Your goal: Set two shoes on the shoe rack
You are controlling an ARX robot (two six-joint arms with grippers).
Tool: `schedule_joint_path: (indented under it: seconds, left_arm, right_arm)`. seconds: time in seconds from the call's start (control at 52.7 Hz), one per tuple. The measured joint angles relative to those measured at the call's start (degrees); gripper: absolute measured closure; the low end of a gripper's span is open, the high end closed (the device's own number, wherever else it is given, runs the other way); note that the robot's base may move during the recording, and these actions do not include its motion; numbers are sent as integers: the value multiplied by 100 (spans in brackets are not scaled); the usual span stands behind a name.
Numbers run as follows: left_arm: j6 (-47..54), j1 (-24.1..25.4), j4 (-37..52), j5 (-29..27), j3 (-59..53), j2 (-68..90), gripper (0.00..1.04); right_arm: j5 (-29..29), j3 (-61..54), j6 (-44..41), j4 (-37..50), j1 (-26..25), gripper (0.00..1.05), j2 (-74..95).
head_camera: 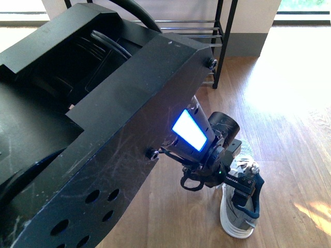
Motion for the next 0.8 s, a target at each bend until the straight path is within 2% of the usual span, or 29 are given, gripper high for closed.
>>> schedule_joint_path:
  seconds: [0.209,0.702,0.797]
  left_arm:
    - [13,-2,-245,-452,0,-35,9]
    - [-68,-39,-70,-820,-33,-35,9]
    - [-85,-39,-70,-828,-46,-35,18]
  right_arm:
    - [0,0,2,0,0,103,0]
    - [2,0,2,0,0,103,0]
    - [0,0,2,0,0,103,0]
